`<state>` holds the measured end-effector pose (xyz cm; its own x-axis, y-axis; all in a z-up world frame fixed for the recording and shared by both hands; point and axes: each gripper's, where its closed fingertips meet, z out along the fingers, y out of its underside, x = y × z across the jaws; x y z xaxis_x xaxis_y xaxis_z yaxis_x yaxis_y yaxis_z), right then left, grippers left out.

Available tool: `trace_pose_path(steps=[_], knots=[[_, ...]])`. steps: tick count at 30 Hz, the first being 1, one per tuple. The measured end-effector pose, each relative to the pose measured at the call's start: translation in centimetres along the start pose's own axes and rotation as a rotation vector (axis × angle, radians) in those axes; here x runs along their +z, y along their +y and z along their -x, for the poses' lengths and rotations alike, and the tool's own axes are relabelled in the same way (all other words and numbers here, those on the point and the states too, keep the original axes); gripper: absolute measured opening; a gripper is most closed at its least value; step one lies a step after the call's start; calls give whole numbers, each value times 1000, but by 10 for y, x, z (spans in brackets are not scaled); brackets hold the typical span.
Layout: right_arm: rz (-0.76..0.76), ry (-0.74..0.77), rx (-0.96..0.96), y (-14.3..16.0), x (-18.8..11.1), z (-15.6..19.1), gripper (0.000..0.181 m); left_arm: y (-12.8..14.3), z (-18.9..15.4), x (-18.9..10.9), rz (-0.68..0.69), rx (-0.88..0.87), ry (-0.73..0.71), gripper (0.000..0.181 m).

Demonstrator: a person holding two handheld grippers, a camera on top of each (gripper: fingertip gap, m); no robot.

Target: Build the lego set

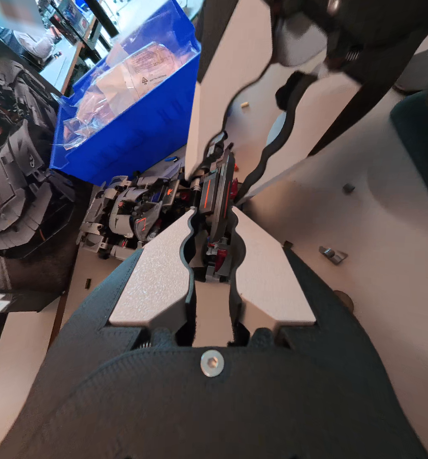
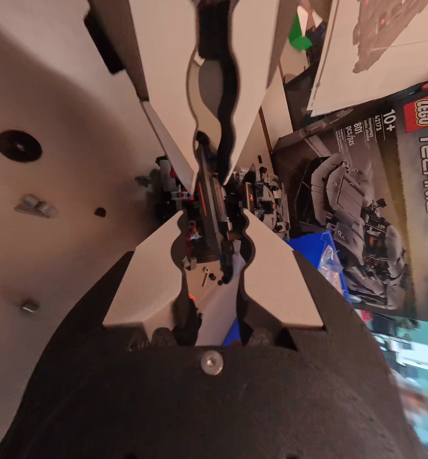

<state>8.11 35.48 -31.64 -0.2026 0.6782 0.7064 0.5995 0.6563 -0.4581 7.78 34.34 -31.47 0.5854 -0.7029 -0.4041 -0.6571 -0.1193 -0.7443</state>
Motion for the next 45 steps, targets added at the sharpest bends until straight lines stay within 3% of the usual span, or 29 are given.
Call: trace_pose_path(steps=[3, 7, 12, 16, 18, 22, 27, 36, 45], knots=[[41, 62, -96, 1, 6, -4, 19, -4, 1, -3, -22, -45, 31, 20], [18, 64, -70, -5, 4, -7, 18, -7, 3, -12, -55, -58, 21, 23], [-17, 87, -41, -13, -7, -10, 17, 0, 21, -33, -85, -89, -88, 49], [-28, 129, -23, -17, -14, -17, 17, 10, 22, -26, -61, 13, -165, 61], [-32, 139, -17, -17, -14, -18, 16, 9, 30, -21, -56, 57, -236, 79], [-23, 141, -45, -17, -13, -14, 16, 15, 52, -11, -41, 129, -366, 93], [-25, 159, -34, -16, -19, -17, 16, 10, 55, 4, -104, 194, -384, 80], [-14, 199, -85, -9, -4, -16, 16, 4, 57, 28, -179, 261, -326, 79], [-50, 261, -104, -11, 0, -16, 17, 1, 50, 36, -231, 276, -325, 48]])
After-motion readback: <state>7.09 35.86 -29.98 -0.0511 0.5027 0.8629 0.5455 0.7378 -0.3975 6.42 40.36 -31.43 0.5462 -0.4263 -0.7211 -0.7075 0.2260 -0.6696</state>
